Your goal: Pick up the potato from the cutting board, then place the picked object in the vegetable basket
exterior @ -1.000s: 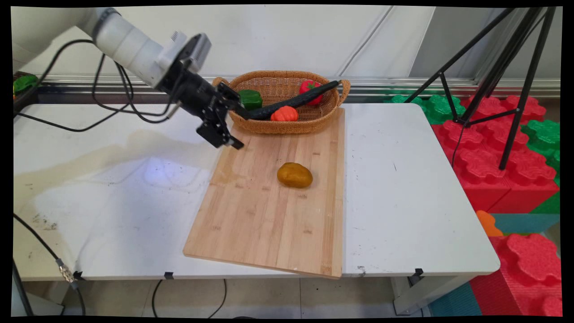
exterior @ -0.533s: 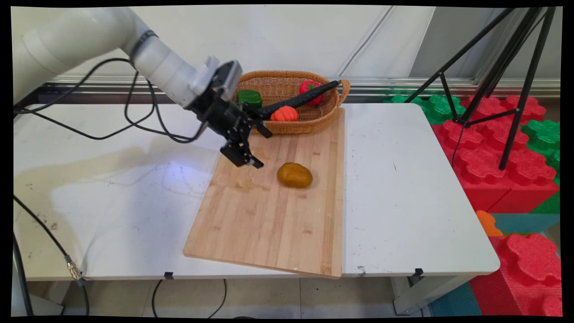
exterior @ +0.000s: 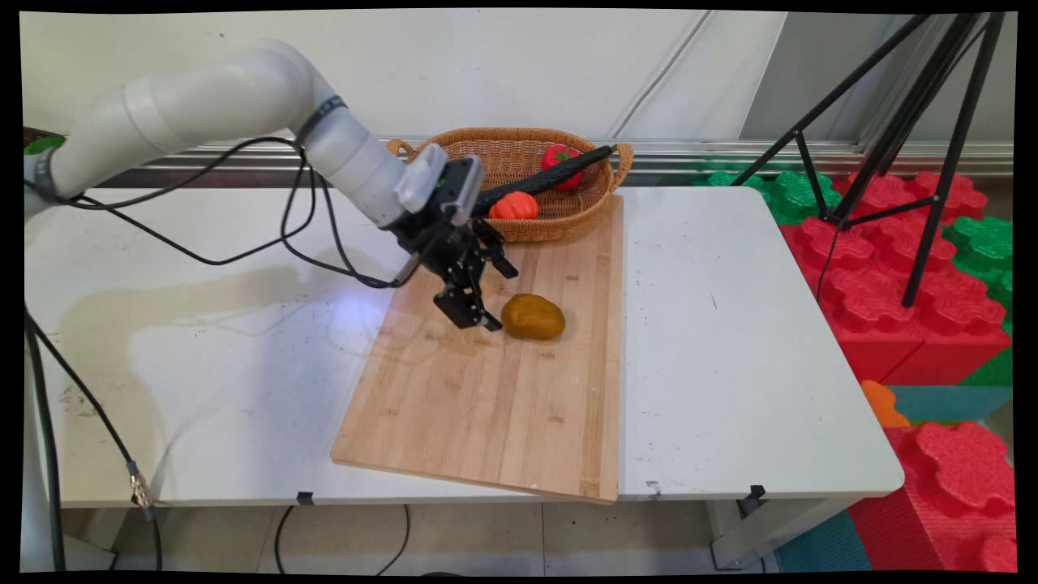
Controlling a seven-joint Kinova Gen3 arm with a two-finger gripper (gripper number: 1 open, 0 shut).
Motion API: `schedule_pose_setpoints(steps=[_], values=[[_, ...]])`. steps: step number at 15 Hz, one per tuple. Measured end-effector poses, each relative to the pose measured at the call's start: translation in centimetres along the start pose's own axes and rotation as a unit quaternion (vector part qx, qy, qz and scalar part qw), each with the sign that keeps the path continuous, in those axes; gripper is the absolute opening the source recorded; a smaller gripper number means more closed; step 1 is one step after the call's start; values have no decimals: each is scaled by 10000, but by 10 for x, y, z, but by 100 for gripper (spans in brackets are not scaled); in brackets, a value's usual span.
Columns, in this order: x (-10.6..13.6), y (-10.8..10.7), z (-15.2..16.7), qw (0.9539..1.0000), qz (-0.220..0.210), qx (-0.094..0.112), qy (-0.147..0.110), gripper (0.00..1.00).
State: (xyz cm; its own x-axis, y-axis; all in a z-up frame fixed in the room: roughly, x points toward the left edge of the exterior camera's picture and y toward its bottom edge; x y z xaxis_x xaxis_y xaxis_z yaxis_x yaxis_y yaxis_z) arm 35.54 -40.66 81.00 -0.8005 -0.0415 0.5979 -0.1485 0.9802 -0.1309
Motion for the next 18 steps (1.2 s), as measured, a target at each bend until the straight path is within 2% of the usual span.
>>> schedule_pose_setpoints(steps=[11, 12, 18], values=[[6, -5, 48, 9998, 45, -109, -174, 100], [6, -5, 50, 9998, 42, -110, -167, 0], [10, -7, 54, 9999, -13, -90, -99, 0]])
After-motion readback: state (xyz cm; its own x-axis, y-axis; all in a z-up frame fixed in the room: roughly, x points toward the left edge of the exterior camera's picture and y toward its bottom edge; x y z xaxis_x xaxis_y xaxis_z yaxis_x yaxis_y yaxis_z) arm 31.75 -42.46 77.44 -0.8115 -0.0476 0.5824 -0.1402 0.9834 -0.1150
